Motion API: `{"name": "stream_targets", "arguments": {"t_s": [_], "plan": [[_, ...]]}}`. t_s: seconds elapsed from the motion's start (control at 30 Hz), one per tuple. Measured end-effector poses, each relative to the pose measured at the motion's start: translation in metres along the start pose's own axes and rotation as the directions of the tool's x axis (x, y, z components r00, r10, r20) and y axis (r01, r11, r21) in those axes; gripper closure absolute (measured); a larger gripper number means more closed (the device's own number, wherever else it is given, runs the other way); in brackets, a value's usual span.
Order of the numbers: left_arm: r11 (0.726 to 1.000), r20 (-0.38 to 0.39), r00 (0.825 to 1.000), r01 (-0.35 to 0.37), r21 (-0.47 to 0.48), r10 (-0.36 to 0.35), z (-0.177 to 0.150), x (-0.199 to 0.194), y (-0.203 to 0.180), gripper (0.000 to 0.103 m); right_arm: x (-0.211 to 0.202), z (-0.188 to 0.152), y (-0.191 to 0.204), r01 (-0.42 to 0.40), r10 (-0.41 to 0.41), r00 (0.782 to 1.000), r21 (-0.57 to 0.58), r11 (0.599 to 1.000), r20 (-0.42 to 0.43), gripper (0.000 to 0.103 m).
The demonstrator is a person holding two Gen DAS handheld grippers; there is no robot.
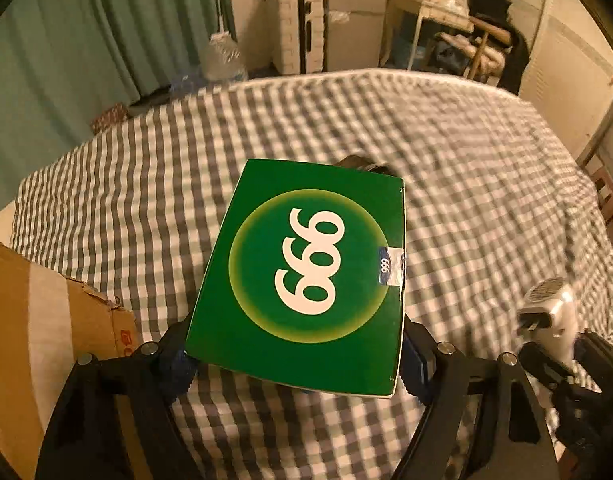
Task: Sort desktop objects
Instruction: 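Grasp the green medicine box with the left tool while the right tool grasps the white spray bottle, then carry the medicine box and spray bottle into the box and release both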
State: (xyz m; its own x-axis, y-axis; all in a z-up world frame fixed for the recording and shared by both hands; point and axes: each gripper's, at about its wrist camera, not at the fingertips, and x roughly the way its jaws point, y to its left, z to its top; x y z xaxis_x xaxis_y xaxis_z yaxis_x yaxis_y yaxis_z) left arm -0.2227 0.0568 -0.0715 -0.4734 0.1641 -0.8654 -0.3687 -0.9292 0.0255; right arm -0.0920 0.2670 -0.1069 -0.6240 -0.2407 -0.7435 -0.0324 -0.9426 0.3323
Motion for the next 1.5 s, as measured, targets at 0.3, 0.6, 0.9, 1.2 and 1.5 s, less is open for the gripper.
{"name": "stream_targets", "arguments": {"t_s": [0.3, 0.6, 0.9, 1.2, 1.5], "plan": [[0.999, 0.185, 0.982, -0.037, 0.014, 0.034, -0.019, -0.087, -0.029, 0.020, -0.034, -0.007, 0.008, 0.014, -0.014, 0.999, -0.005, 1.000, 0.044, 0.062], [0.995, 0.217, 0.976, -0.015, -0.096, 0.036, -0.079, -0.137, -0.040, 0.020, -0.070, -0.034, 0.027, 0.015, -0.014, 0.999, -0.012, 1.000, 0.052, 0.062], [0.976, 0.274, 0.958, -0.021, -0.216, 0.081, -0.117, -0.186, -0.007, 0.020, -0.115, -0.056, 0.066, 0.026, -0.018, 0.997, -0.100, 0.995, 0.080, 0.062], [0.931, 0.343, 0.939, 0.147, -0.333, -0.025, -0.154, -0.231, 0.069, 0.025, -0.128, -0.061, 0.131, 0.001, 0.014, 0.997, -0.212, 0.977, 0.069, 0.062], [0.908, 0.479, 0.874, 0.263, -0.326, -0.082, -0.146, -0.286, 0.098, 0.026, -0.130, -0.052, 0.175, -0.037, 0.057, 0.996, -0.268, 0.963, 0.066, 0.062]]}}
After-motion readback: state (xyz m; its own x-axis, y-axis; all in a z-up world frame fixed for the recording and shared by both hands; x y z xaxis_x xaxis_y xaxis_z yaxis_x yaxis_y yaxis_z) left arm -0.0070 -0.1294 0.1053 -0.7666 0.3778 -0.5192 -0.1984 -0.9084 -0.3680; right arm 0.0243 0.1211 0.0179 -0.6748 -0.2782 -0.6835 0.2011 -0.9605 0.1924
